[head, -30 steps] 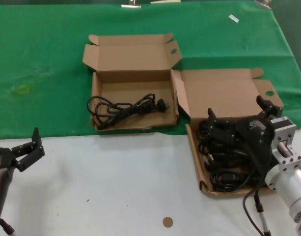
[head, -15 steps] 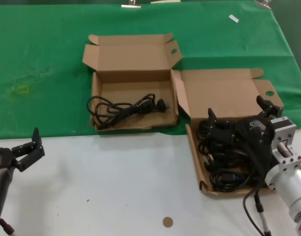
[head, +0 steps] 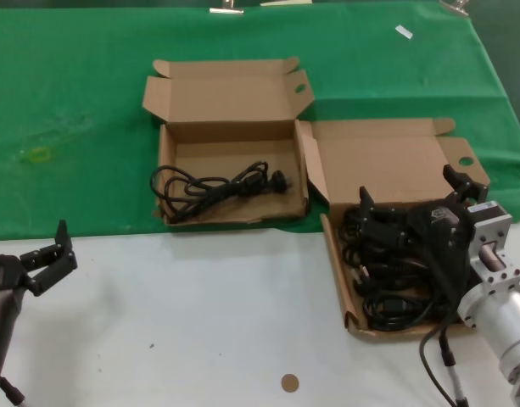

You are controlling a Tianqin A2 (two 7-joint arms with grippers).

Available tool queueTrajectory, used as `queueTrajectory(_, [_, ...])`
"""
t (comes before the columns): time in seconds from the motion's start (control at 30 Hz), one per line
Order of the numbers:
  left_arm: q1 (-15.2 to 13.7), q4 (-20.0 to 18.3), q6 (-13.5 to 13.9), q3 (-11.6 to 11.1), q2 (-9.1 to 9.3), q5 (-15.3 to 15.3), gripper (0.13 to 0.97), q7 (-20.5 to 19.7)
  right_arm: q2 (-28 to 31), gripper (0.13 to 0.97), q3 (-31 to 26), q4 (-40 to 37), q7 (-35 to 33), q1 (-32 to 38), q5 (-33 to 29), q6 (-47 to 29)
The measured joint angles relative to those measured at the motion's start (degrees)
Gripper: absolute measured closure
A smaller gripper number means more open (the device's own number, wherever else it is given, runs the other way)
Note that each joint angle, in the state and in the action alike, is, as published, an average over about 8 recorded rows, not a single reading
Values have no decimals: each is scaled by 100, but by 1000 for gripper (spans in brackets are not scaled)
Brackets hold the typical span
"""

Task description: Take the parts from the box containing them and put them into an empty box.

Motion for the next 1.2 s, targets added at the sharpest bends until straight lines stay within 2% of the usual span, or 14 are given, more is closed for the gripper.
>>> queueTrajectory(1.2, [0, 0, 0, 0, 0, 0, 132, 1, 0, 129, 0, 0, 0, 0, 0, 0])
